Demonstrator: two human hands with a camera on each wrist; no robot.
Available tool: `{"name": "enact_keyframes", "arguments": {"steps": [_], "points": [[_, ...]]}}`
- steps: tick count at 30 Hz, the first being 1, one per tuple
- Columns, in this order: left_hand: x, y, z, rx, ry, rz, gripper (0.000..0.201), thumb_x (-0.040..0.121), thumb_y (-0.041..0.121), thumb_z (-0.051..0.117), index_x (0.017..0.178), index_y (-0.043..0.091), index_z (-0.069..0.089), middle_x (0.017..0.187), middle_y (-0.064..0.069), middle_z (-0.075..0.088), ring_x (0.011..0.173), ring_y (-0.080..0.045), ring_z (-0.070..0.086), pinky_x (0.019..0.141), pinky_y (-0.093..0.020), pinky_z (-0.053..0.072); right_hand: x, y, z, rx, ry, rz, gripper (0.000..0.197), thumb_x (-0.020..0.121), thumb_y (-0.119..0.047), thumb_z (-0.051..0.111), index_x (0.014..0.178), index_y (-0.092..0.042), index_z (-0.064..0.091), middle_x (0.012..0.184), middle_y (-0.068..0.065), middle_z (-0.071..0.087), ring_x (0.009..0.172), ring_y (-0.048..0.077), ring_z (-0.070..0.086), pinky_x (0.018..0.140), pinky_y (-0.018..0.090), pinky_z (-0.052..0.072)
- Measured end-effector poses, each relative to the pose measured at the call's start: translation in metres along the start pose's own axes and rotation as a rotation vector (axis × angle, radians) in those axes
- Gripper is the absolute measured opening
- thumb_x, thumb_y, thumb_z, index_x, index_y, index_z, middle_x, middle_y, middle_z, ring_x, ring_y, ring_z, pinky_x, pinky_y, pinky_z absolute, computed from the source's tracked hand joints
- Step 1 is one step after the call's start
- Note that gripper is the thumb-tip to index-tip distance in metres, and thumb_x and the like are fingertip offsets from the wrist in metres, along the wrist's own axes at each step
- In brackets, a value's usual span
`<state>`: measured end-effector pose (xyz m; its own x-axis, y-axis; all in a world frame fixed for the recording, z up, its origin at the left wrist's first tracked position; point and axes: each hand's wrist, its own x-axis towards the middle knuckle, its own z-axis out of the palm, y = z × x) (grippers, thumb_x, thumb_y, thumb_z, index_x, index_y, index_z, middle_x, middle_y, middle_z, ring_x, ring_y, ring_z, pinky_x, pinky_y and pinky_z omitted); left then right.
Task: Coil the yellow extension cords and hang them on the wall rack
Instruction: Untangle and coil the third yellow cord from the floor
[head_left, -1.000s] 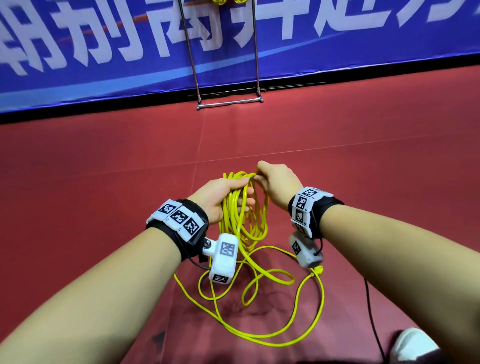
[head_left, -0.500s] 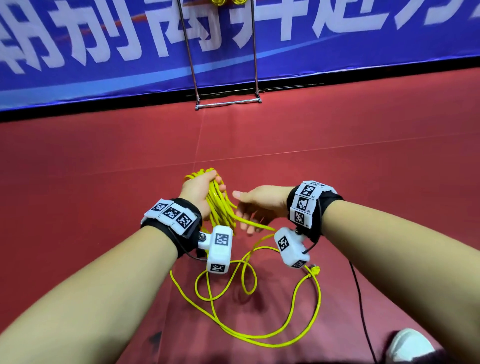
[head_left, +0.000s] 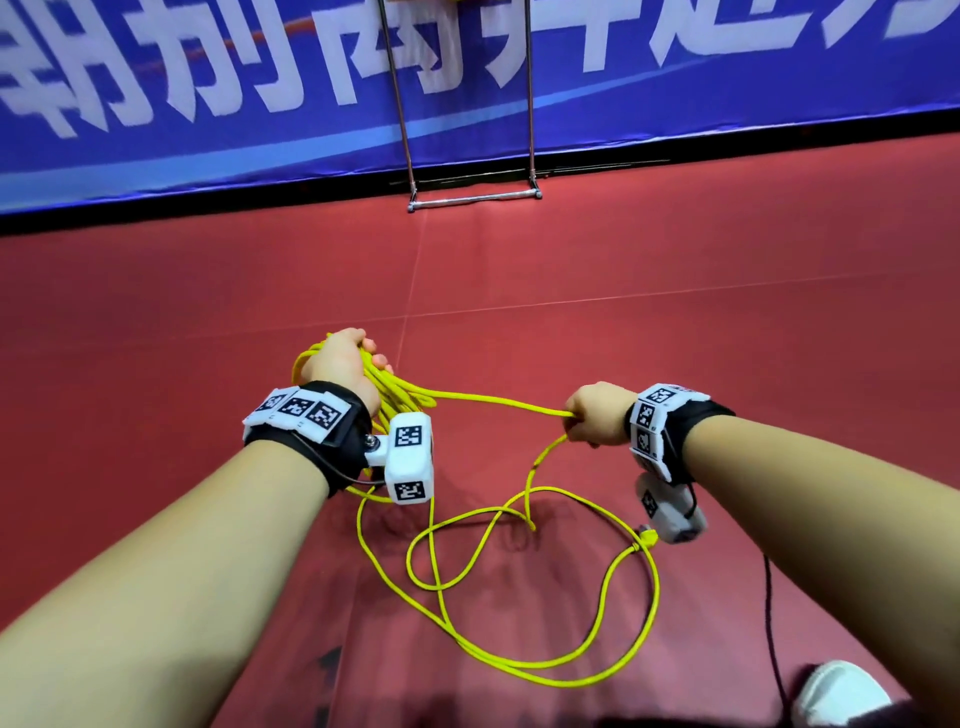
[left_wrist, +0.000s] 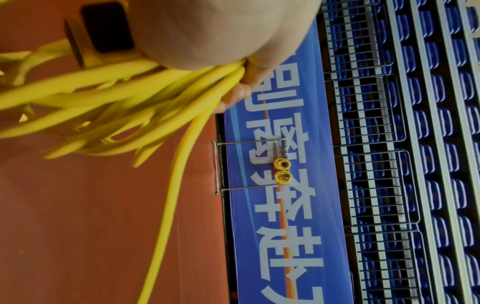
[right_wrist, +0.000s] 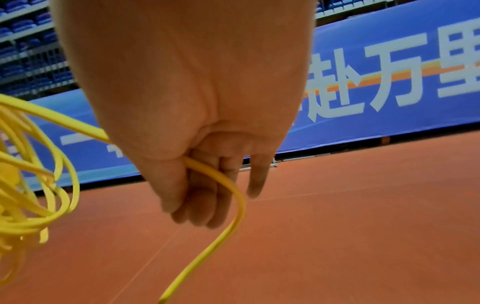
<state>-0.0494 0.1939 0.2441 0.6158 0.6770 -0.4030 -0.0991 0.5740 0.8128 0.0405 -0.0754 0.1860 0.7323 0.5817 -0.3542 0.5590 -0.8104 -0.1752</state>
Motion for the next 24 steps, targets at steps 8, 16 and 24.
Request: {"name": "enact_keyframes", "arguments": {"steps": [8, 16, 24], "points": [[-0.006, 0.007, 0.006, -0.021, 0.032, 0.04, 0.032, 0.082, 0.001, 0.058, 0.06, 0.015, 0.038, 0.048, 0.001, 0.037, 0.033, -0.014, 0.029, 0.046, -0.021, 0.028, 0.003, 0.007, 0.002, -0.196, -0.011, 0.122, 0.026, 0.093, -0.017, 0.046, 0.104, -0.017, 0.069, 0.101, 0.007, 0.069, 0.094, 0.028, 0.065, 0.067, 0.027, 0.04], [-0.005, 0.015, 0.003, -0.01, 0.098, 0.098, 0.029, 0.079, 0.001, 0.054, 0.059, 0.013, 0.037, 0.054, 0.001, 0.04, 0.039, -0.014, 0.03, 0.045, -0.022, 0.028, 0.001, 0.047, 0.006, -0.158, -0.056, 0.256, 0.018, 0.089, -0.017, 0.053, 0.089, -0.014, 0.07, 0.048, -0.004, 0.056, 0.078, 0.019, 0.066, 0.075, 0.027, 0.053], [-0.001, 0.006, -0.009, 0.172, 0.027, 0.106, 0.033, 0.079, 0.0, 0.057, 0.057, 0.015, 0.039, 0.042, 0.002, 0.037, 0.032, -0.014, 0.028, 0.043, -0.017, 0.028, -0.01, 0.043, 0.02, -0.223, -0.102, 0.248, 0.036, 0.1, -0.037, 0.048, 0.117, -0.009, 0.064, 0.115, 0.013, 0.068, 0.107, 0.031, 0.064, 0.08, 0.03, 0.046]]}}
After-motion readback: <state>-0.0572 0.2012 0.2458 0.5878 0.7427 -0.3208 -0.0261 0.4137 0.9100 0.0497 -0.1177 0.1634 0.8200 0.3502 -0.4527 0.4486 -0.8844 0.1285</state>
